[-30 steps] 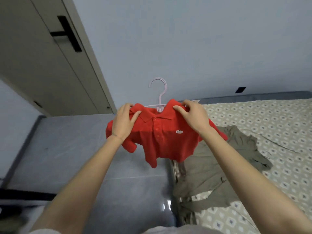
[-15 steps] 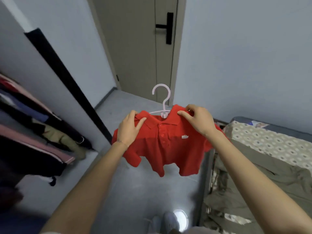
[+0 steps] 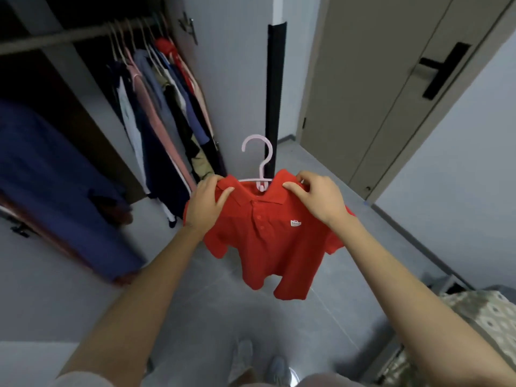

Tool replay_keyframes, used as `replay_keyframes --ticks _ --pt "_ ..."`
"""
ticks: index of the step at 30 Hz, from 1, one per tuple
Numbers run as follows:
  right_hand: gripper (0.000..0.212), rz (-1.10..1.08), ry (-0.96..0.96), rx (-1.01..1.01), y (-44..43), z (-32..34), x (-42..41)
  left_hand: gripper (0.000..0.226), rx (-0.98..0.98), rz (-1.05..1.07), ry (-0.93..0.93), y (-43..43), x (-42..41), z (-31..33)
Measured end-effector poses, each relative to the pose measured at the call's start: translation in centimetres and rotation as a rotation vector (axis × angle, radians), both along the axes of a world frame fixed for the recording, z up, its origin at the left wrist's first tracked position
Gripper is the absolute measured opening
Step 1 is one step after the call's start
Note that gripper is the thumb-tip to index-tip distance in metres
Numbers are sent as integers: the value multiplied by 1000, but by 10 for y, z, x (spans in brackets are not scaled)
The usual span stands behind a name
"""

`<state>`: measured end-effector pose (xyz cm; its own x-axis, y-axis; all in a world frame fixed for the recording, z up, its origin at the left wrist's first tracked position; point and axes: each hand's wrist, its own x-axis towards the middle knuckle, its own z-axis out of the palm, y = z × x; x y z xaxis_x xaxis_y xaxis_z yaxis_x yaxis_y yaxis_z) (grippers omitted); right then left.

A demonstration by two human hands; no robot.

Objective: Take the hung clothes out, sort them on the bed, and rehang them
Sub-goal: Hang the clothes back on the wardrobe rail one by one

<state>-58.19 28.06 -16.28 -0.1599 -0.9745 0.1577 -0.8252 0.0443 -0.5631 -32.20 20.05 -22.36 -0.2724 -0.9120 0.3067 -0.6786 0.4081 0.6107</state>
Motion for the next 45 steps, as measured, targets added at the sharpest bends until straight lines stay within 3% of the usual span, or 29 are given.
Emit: replay_keyframes --ticks 8,13,24,30,36,42,45 --pt "35 185 66 -60 -54 15 91 46 -9 136 24 -24 96 2" --pt "33 230 91 -88 -92 25 152 24 -29 158 29 -59 158 6" --pt "34 267 11 -138 -182 35 269 48 -78 246 57 -127 277 24" --pt "30 306 -48 -102 -228 28 314 49 -87 330 59 -161 319 19" --pt "34 379 -112 -51 -287 13 346 30 -65 394 -4 -202 348 14" --pt "33 411 -180 -26 -353 12 363 59 -26 430 -149 -255 364 17" --pt "31 401 -205 -20 -384 14 368 50 -46 475 -157 -277 366 18"
